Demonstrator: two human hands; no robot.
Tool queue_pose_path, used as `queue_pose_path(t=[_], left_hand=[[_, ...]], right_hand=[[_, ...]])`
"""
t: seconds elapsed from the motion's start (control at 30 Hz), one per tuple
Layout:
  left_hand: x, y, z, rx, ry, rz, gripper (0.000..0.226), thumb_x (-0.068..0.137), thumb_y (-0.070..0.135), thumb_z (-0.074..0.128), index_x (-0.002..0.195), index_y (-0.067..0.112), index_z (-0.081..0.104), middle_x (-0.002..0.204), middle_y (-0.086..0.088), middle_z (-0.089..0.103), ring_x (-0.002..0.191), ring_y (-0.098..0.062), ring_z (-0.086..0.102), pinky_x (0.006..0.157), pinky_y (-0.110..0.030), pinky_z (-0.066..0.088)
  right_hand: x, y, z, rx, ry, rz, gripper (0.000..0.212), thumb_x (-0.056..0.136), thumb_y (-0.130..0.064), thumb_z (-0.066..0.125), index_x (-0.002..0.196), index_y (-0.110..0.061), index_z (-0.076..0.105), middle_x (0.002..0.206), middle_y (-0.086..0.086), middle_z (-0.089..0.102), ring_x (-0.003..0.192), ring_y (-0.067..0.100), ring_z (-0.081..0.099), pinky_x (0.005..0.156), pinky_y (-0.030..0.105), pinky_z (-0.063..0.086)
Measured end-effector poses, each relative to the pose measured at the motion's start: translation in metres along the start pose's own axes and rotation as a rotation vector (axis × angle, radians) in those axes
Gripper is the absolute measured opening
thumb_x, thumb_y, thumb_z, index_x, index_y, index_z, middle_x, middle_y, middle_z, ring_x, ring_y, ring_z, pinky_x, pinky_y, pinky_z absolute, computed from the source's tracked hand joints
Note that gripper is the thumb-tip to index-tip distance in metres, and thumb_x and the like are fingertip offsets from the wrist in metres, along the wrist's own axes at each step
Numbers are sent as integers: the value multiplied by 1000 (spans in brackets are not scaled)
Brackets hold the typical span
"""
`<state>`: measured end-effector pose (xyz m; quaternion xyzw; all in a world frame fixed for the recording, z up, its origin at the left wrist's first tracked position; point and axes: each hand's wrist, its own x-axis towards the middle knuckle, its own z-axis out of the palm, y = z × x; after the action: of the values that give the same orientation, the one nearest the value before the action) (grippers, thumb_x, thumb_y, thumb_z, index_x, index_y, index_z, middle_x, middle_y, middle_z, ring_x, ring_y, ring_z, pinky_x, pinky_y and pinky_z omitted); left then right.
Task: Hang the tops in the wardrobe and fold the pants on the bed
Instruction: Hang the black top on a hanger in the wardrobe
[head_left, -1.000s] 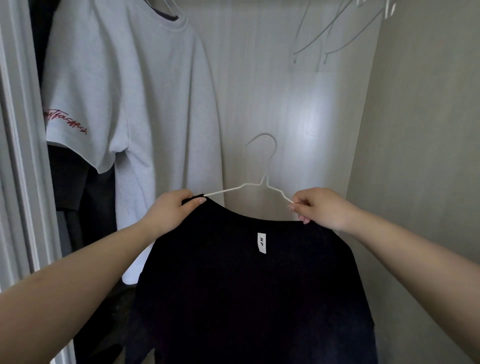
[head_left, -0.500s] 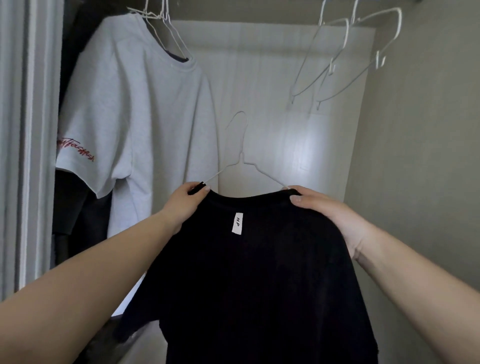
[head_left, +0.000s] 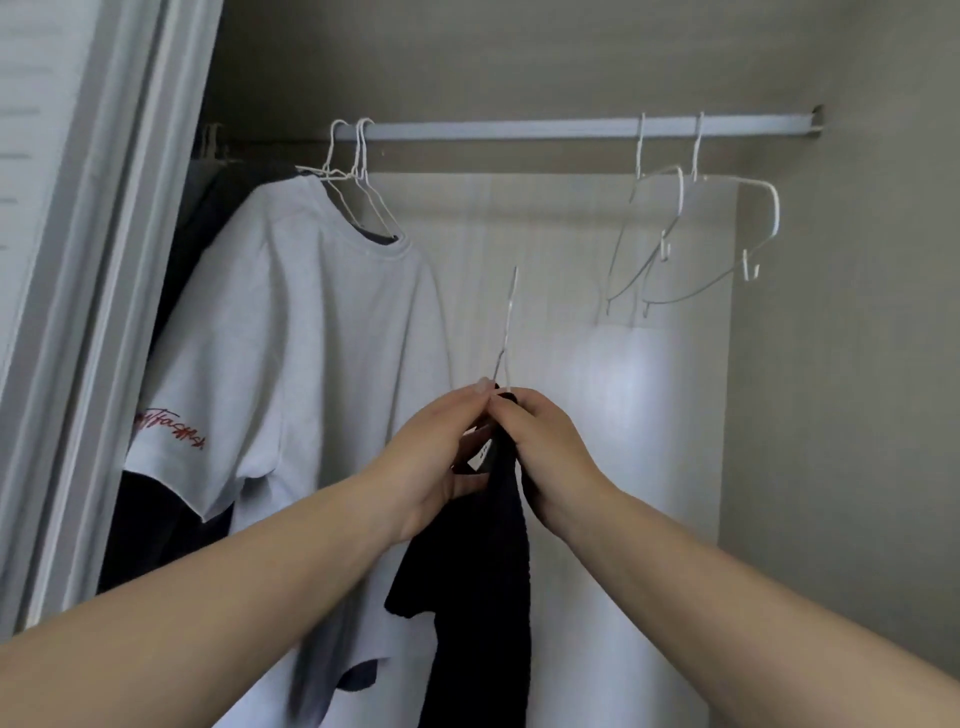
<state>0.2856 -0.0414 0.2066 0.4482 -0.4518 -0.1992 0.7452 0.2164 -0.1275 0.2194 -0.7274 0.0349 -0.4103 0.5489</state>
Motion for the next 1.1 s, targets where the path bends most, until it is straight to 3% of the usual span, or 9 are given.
queue_pose_path(t=[0.1,0.2,0.3,0.53,0.63,0.77,0.87,1.0,1.1], left_hand=[[2,20,-6,101,8,95,24,98,39,48,110,34,68,114,9,69,105,-8,65,86,-41,54],[12,41,-10,182,60,203,28,100,40,41,109,39,67,106,11,71,90,-5,69,65,-26,55],[24,64,-20,273,135,259,30,100,41,40,107,32,68,95,5,74,83,-8,70,60,-20,52],[51,108,-50,543,297,399,38,97,40,44,75,22,69,71,3,65,63,-8,58,61,-21,45],[65,124,-63,641,319,461,27,98,33,48,88,26,73,79,8,72,69,-4,65,61,-19,48],[83,142,-79,809,432,517,25,95,14,53,106,35,63,94,1,73,86,-17,69,80,-34,57],[90,143,-90,991,461,541,51,93,7,50,122,49,48,108,17,64,85,-2,66,84,-24,54],[91,139,-107,1192,391,430,48,94,13,50,135,37,49,105,31,58,97,13,56,86,-7,46],[90,143,-117,1210,419,373,47,94,16,52,138,32,46,99,31,57,94,10,57,77,-1,44]], right_hand=[[28,-11,14,-43,4,-95,16,87,-24,57,93,-10,61,92,12,64,82,23,61,77,42,52],[57,-27,29,-18,-15,-198,8,87,-24,61,90,-17,62,91,7,68,85,23,68,78,41,54],[90,-50,47,27,-43,-253,15,85,-30,66,89,-17,59,83,2,64,77,20,65,74,39,55],[168,-106,81,-37,-35,-371,31,85,-35,64,67,-19,45,63,-4,47,59,13,45,56,27,36],[200,-120,94,-3,-43,-390,38,86,-34,63,62,-21,38,60,-4,41,56,13,39,53,27,31],[238,-125,110,-47,7,-399,40,87,-38,62,62,-17,39,60,-3,43,55,15,42,52,28,32],[267,-125,121,-56,15,-386,39,87,-37,61,62,-16,39,61,0,44,59,18,46,59,30,35],[290,-124,141,-98,2,-385,44,89,-35,60,58,-16,35,59,-2,39,56,15,41,52,30,28],[294,-119,162,-116,-70,-375,44,90,-36,59,59,-20,32,61,-5,35,62,16,40,56,29,30]])
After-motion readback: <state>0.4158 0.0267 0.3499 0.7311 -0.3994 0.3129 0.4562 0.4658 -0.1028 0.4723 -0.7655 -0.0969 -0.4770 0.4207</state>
